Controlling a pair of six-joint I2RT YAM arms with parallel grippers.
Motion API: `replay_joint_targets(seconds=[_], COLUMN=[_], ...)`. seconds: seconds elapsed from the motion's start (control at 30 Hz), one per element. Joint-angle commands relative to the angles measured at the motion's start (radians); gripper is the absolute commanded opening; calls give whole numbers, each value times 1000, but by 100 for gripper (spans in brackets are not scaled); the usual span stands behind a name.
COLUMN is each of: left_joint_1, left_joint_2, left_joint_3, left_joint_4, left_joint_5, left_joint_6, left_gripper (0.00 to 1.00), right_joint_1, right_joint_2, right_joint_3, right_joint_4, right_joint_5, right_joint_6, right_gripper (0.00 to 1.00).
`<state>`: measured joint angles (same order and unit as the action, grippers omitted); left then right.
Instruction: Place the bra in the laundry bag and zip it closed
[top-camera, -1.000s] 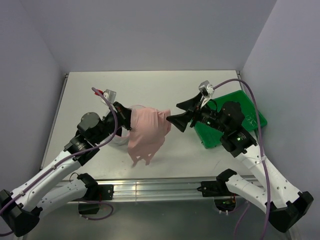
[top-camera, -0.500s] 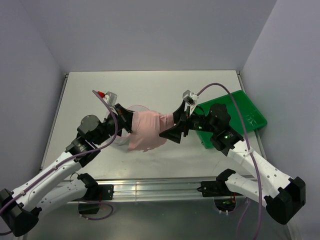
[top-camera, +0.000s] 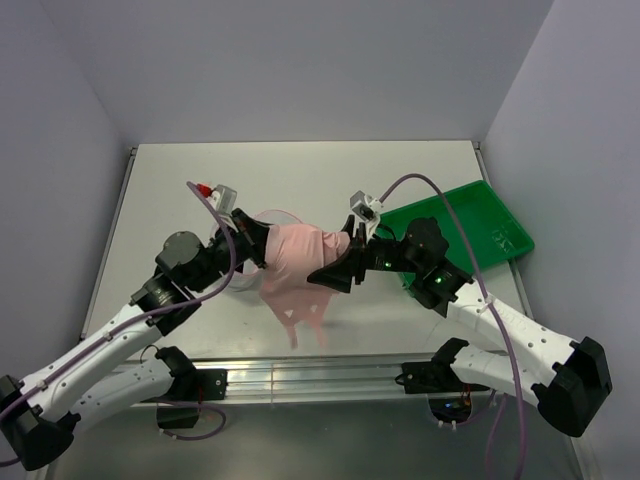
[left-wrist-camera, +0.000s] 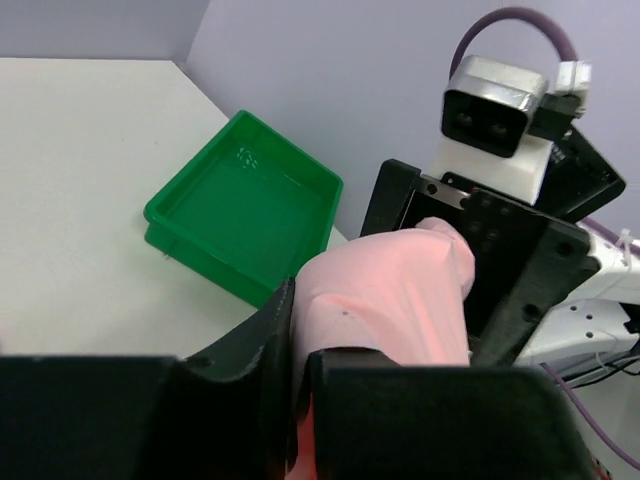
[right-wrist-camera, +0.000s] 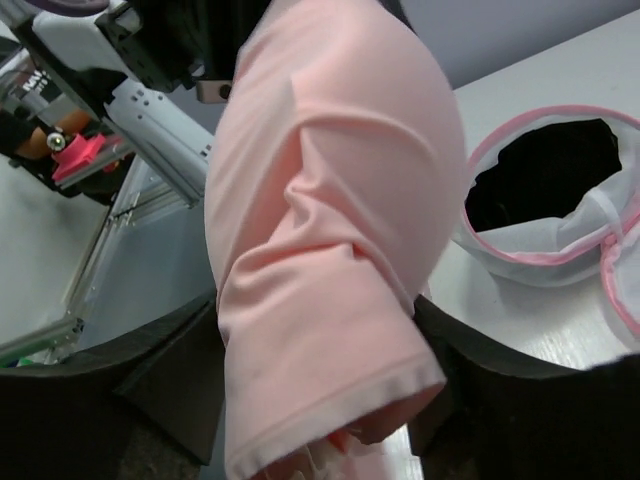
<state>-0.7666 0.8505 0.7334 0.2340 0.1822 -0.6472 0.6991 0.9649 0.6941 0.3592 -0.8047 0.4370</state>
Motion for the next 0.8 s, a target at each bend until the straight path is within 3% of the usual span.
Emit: replay_joint_targets(seconds=[0.0, 0.03, 0.07, 0.13, 0.2, 0.27, 0.33, 0.37, 0.57, 0.6, 0.77], left_joint_1=[-10, -10, -10, -10, -8, -10, -8, -8, 15, 19, 119], left_joint_2=[-76, -85, -109, -139, -175, -189, -192, -203, -217, -203, -133], left_joint_3=[70, 83, 101, 106, 112, 136, 161, 184, 231, 227, 152], left_joint_4=[-59, -149, -194, -298, -358, -441, -519, -600, -801, -830, -837], left_joint_5=[-50, -82, -98, -133, -150, -162, -181, -281, -547, -596, -625], left_joint_6=[24, 47, 56, 75, 83, 95, 106, 106, 60, 34, 8], left_gripper=[18, 28, 48, 65, 77, 82, 83, 83, 75, 74, 71], right_joint_1=[10, 10, 8, 8, 7, 2, -6, -10, -53, -59, -104], right_joint_2=[-14, -12, -9, 1, 3, 9, 26, 24, -9, -14, -57], right_joint_3=[-19, -24, -22, -19, -22, -22, -13, -13, -22, -24, -35], right_joint_4=[95, 95, 89, 61, 60, 72, 61, 60, 23, 15, -14], right_joint_5=[76, 85, 88, 87, 88, 94, 75, 73, 84, 85, 102], right_joint_6=[28, 29, 28, 19, 14, 11, 8, 8, -4, -4, -6], right_gripper=[65, 57, 52, 38, 27, 21, 20, 20, 18, 13, 5])
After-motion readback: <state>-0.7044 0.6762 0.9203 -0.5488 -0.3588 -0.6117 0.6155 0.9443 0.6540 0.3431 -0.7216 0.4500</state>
